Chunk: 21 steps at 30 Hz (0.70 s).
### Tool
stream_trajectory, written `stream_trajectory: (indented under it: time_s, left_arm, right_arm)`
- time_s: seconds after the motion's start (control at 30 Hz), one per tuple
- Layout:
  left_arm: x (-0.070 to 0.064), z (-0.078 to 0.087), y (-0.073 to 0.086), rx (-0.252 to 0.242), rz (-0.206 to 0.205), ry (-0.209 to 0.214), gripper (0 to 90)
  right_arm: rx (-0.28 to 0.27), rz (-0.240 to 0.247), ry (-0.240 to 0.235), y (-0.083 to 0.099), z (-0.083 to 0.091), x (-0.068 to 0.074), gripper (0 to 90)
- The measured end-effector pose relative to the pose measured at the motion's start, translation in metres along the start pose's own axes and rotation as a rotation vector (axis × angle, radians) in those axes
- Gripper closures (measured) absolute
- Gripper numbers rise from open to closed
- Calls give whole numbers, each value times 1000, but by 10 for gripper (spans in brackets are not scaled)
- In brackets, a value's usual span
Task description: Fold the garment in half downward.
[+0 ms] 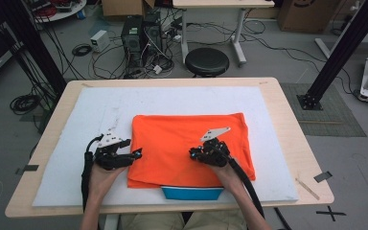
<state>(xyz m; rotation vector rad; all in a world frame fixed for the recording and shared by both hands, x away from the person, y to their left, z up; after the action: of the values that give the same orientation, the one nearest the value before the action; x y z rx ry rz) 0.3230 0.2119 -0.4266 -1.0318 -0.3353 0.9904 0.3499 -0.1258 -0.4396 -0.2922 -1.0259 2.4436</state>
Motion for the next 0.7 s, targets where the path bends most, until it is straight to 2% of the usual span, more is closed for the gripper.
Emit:
stream_trajectory:
  time_s: [0.1,0.17,0.3,0.33,0.37,0.4,0.47,0.63,0.7]
  left_arm:
    - [-3,8,1,-16,-11,-1,388]
    - [-4,12,1,-22,-13,-2,388]
    - [-5,18,1,-30,-15,-5,389]
    - [-5,19,2,-31,-14,-7,389]
    - [-5,20,2,-29,-15,-4,388]
    - [-5,21,2,-32,-11,-2,388]
    - [-5,24,3,-42,-11,-5,388]
    - [-5,29,1,-62,-9,-2,388]
    - [-6,28,1,-61,-9,3,388]
  right_arm:
    - [37,4,-5,5,-8,3,900]
    - [30,2,3,7,-7,5,900]
    - [28,38,36,7,-7,9,889]
    - [23,49,49,8,-6,10,825]
    - [17,50,78,8,-3,10,692]
    - [8,37,107,9,2,9,551]
    - [-33,-29,98,13,14,4,435]
    - [-153,-132,212,38,53,-3,314]
    - [-182,-179,247,51,67,-7,301]
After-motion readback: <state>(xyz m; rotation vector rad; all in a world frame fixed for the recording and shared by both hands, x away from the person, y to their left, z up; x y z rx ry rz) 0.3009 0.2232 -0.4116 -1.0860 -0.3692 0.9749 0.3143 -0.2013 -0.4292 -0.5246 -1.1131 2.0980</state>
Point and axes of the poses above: each handheld gripper's, and its own axes: z roughly backward along the jaws, y roughly out of its underside, x roughly to its left, the point moved 1 cm from there along -z, roughly forward along the jaws, and after that the axes turned 9 degrees about z, right-handed, at the moved point
